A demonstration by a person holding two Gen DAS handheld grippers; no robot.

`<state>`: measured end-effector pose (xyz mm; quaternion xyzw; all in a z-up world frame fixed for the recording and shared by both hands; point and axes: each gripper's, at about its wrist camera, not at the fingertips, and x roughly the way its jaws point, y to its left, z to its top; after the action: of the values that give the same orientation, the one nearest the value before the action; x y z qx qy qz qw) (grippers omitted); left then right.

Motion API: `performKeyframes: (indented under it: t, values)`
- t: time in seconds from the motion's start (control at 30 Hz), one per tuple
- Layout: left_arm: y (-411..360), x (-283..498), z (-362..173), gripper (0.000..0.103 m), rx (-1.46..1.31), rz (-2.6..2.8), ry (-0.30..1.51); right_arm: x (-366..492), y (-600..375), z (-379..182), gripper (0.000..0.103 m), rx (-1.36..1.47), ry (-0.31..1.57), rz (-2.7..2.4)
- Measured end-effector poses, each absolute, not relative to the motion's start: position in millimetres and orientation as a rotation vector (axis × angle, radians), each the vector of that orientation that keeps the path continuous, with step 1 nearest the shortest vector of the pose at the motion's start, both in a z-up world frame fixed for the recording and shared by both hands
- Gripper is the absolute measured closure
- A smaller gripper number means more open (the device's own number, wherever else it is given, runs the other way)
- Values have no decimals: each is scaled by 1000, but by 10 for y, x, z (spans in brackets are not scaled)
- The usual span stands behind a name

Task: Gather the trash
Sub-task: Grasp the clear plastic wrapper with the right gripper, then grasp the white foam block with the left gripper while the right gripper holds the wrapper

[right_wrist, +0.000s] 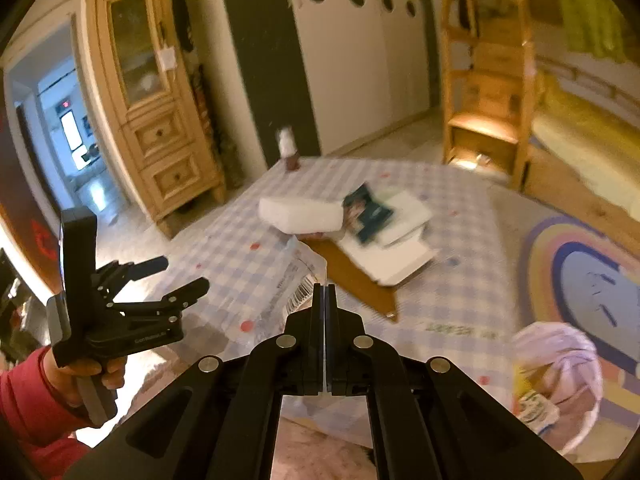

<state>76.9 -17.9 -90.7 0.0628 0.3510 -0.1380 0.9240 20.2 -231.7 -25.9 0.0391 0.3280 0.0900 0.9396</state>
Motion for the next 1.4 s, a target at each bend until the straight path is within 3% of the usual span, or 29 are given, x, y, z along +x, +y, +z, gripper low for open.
performKeyframes:
  t: [0.5, 0.63, 0.73, 0.9, 1.03, 1.4]
  values:
    - [-573, 902, -941, 21, 131, -325, 728, 121, -2757, -138, 103, 62, 562, -60]
    - [-780, 1093, -911, 25, 95, -330, 728, 208, -2891, -165, 103, 81, 546, -108]
    - [-915, 1258, -929, 30, 64, -328, 749, 218, -2989, -182, 103, 100, 545, -126]
    - [-1053, 1480, -1027, 48, 38, -302, 800, 219, -3082, -242, 103, 110, 558, -138]
    - [-1030, 1537, -1070, 80, 39, -315, 816, 169, -3135, -280, 103, 116, 566, -141]
    - [-813, 856, -694, 83, 136, -417, 662, -83, -3214, -272, 103, 143, 548, -188]
